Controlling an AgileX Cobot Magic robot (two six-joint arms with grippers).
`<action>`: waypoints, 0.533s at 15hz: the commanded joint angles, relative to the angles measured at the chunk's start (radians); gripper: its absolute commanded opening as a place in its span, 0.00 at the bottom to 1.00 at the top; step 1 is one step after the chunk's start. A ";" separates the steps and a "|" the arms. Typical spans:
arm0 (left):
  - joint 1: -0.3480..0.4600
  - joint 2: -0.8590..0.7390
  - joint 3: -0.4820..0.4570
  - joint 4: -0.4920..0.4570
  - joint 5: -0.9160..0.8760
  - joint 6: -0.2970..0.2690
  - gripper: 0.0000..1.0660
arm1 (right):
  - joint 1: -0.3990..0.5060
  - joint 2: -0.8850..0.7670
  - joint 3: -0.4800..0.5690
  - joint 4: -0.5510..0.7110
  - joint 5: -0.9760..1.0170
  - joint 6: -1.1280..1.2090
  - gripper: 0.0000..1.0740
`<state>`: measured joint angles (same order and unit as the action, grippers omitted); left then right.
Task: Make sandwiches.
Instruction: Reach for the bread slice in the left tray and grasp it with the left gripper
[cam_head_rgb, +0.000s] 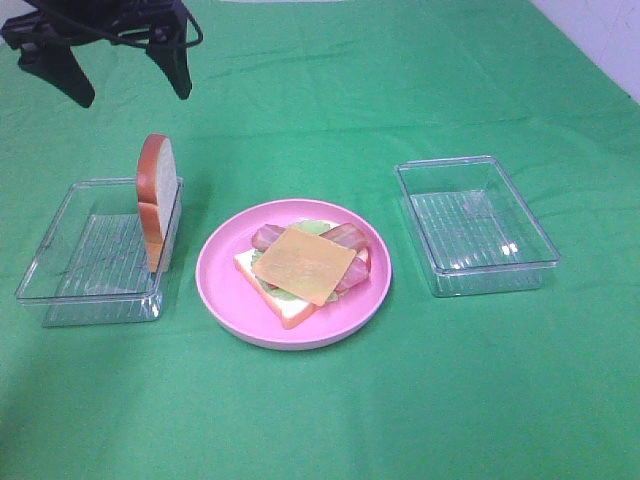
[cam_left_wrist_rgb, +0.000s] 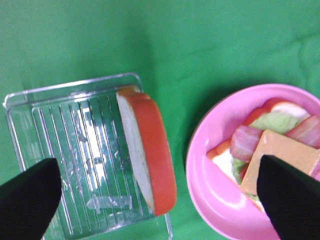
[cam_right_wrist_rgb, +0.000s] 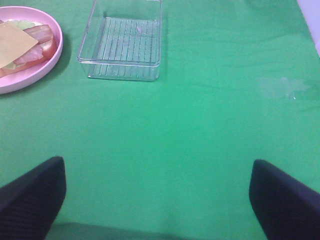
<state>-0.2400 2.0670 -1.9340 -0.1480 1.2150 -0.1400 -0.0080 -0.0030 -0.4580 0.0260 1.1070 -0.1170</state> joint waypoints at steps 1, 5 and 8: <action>0.000 0.020 0.053 0.025 0.100 -0.012 0.94 | -0.004 -0.031 0.003 0.002 -0.007 -0.004 0.89; 0.000 0.113 0.054 -0.008 0.041 -0.031 0.94 | -0.004 -0.031 0.003 0.002 -0.007 -0.004 0.89; 0.000 0.145 0.054 -0.011 0.004 -0.033 0.94 | -0.004 -0.031 0.003 0.002 -0.007 -0.004 0.89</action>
<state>-0.2400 2.2110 -1.8870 -0.1550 1.2200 -0.1660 -0.0080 -0.0030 -0.4580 0.0260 1.1070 -0.1170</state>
